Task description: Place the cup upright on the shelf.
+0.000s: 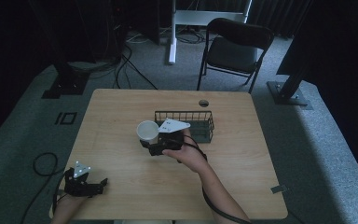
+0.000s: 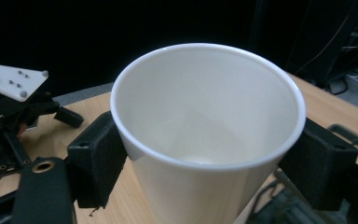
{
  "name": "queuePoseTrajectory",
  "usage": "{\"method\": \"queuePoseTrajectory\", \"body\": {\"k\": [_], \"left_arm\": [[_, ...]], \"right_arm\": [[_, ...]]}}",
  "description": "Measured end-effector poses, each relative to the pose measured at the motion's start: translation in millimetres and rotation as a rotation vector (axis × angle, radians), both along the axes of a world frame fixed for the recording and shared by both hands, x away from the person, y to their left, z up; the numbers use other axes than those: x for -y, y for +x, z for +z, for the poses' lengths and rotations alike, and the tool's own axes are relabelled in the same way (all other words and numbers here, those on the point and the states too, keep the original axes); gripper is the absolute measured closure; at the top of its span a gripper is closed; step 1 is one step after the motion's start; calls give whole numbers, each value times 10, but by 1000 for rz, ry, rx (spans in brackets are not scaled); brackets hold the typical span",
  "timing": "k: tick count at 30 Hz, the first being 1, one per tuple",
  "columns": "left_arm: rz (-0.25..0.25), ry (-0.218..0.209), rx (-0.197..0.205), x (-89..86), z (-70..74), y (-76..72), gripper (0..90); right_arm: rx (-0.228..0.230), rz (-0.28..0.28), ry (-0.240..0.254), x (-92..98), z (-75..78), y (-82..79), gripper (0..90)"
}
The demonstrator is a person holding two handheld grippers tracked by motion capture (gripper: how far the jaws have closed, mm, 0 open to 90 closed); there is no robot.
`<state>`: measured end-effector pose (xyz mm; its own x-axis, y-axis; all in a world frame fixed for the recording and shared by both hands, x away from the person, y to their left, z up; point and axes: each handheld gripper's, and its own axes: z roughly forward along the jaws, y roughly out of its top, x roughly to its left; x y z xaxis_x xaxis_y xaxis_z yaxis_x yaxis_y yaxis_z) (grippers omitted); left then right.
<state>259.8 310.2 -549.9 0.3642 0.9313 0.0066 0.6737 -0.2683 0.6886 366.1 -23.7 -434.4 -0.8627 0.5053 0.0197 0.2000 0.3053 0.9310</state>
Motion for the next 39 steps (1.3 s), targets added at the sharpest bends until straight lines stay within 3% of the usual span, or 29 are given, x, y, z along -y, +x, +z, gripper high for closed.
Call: {"method": "queuePoseTrajectory", "body": {"k": [9,19,39], "left_arm": [[0,1,-1,0,1,0,9],[0,0,-1,0,1,0,9],[0,0,-1,0,0,0,9]], "right_arm": [[38,-65,37,202,214,100,202],[71,-154,23,457,385,244,202],[85,-379,-30,926,347,485,202]]}}
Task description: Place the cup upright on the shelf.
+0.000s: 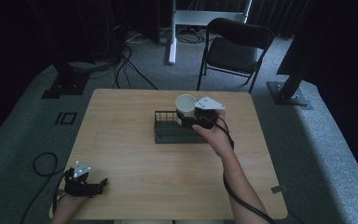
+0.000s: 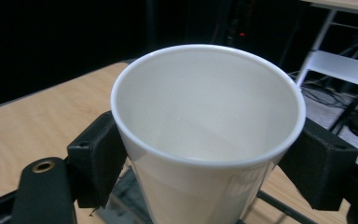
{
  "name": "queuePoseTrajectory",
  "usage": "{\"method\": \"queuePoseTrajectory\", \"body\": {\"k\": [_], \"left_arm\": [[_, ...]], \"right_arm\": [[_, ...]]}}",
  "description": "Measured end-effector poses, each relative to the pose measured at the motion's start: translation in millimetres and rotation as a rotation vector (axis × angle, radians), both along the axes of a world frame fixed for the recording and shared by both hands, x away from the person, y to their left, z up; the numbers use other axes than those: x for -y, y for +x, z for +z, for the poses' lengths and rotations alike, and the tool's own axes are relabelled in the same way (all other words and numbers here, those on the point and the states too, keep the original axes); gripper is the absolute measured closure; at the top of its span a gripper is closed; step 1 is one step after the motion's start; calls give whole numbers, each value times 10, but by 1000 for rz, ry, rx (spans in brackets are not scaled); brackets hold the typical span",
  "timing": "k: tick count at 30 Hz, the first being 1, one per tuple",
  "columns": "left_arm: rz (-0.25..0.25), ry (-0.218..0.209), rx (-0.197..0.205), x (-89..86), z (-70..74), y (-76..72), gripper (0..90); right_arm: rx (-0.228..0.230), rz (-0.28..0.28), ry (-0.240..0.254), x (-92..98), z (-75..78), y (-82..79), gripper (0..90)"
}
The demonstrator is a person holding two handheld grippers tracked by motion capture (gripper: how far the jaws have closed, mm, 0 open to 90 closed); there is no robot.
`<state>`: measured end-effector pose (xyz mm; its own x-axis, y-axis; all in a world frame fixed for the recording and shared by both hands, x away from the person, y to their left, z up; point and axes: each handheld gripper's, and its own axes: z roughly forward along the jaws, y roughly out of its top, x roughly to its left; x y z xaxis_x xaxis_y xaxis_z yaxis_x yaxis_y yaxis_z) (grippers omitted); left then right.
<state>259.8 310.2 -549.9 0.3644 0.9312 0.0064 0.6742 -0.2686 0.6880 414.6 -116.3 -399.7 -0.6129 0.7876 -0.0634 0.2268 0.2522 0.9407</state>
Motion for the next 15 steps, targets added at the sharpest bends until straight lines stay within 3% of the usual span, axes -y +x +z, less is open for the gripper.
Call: {"method": "queuePoseTrajectory", "body": {"k": [4,15], "left_arm": [[0,0,0,0,0,0,9],[-1,1,0,-1,0,0,9]], "right_arm": [[-7,-40,7,92,-32,46,202],[-51,-82,-12,247,-190,145,202]]}}
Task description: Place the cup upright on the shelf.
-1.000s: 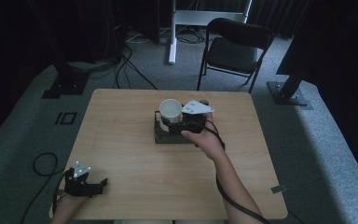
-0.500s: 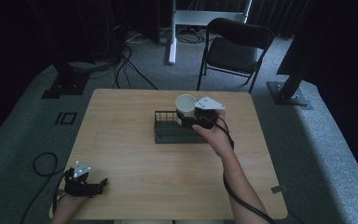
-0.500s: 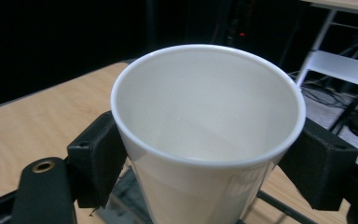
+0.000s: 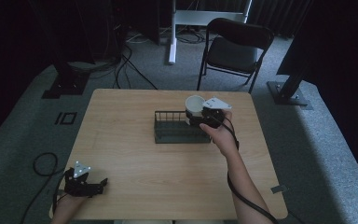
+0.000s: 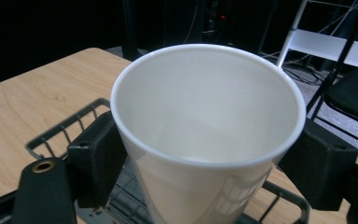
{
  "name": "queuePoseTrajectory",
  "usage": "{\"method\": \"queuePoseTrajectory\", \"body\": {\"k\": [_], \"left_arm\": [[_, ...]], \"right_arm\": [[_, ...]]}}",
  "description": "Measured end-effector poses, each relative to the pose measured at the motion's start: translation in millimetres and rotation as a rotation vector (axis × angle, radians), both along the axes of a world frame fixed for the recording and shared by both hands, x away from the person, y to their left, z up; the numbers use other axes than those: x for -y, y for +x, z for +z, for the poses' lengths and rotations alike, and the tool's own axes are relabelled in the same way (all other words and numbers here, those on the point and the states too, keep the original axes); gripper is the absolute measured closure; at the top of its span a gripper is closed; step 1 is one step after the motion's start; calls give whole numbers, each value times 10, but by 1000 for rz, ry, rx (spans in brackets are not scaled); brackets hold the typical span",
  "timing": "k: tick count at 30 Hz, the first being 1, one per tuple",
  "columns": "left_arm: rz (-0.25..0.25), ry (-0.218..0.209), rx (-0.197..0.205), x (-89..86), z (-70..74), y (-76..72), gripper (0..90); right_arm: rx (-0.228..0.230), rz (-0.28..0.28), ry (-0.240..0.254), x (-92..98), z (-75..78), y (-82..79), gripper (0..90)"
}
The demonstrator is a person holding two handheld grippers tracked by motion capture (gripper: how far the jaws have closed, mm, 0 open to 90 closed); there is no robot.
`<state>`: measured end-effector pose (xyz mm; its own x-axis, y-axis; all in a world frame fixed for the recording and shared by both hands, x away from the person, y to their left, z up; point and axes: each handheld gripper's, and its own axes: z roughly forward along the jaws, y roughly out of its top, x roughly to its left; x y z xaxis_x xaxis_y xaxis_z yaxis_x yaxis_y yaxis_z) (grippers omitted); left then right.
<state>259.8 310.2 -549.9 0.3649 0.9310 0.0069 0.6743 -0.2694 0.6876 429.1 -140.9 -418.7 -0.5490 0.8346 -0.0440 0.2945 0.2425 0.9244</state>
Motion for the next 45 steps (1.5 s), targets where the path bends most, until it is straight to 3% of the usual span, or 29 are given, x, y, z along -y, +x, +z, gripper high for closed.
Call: {"method": "queuePoseTrajectory", "body": {"k": [23,37,45], "left_arm": [[0,0,0,0,0,0,9],[0,0,0,0,0,0,9],[0,0,0,0,0,0,9]], "right_arm": [[-77,-39,-24,146,-335,83,202],[-91,-39,-42,166,-449,99,201],[-85,-48,-23,181,-474,98,200]]}}
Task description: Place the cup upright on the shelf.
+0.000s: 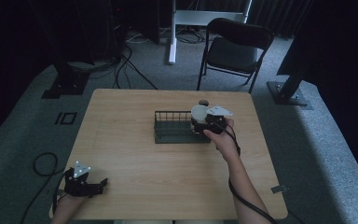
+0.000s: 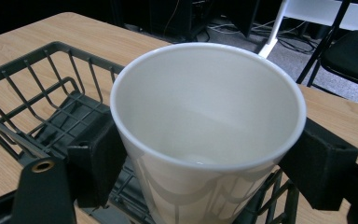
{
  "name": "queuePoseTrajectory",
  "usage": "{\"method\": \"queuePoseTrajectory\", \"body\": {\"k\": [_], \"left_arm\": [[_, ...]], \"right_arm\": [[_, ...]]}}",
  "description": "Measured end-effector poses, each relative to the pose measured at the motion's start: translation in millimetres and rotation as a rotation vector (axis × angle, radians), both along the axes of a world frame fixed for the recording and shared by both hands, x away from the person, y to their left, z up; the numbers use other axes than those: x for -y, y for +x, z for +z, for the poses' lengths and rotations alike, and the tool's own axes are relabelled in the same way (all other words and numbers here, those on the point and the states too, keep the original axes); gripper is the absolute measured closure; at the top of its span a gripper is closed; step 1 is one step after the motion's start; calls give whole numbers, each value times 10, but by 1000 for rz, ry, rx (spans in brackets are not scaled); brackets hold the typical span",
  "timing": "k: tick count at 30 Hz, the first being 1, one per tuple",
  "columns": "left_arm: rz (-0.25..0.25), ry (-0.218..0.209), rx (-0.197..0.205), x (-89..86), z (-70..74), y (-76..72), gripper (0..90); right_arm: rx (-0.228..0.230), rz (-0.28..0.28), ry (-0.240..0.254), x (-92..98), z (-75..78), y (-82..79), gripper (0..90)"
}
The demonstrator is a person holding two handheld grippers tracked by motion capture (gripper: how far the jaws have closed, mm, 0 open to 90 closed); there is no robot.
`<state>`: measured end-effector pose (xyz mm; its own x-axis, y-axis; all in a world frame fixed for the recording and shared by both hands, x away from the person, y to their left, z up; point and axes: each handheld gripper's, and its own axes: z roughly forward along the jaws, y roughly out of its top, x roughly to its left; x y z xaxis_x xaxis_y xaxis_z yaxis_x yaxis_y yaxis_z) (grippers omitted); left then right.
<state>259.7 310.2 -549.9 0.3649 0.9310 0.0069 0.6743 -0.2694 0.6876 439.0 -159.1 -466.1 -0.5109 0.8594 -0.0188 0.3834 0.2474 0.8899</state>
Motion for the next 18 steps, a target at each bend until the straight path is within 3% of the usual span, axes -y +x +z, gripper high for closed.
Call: {"method": "queuePoseTrajectory", "body": {"k": [10,12,18], "left_arm": [[0,0,0,0,0,0,9],[0,0,0,0,0,0,9],[0,0,0,0,0,0,9]], "right_arm": [[-5,3,19,37,5,12,173],[-4,14,15,32,18,6,132],[2,16,0,41,69,-22,130]]}}
